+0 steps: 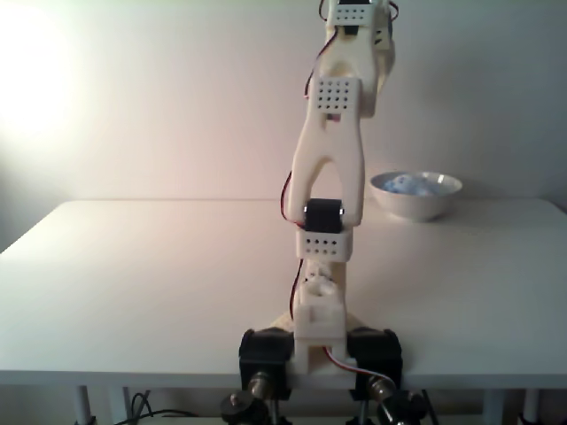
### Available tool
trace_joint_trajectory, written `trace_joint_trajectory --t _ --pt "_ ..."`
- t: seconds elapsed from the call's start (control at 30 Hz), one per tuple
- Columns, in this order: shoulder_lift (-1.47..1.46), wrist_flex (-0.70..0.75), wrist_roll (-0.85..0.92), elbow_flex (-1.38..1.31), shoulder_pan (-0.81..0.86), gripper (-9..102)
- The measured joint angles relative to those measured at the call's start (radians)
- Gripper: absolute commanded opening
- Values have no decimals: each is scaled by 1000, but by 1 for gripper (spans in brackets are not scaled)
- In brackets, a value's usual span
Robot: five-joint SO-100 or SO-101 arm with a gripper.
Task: Grasp a skyblue doll and put it into the bowl.
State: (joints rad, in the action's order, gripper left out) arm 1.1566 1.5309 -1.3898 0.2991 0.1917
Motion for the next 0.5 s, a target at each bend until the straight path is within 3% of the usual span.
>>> trace_joint_trajectory --t 0.5 --pt "347 253 6 -2 -129 6"
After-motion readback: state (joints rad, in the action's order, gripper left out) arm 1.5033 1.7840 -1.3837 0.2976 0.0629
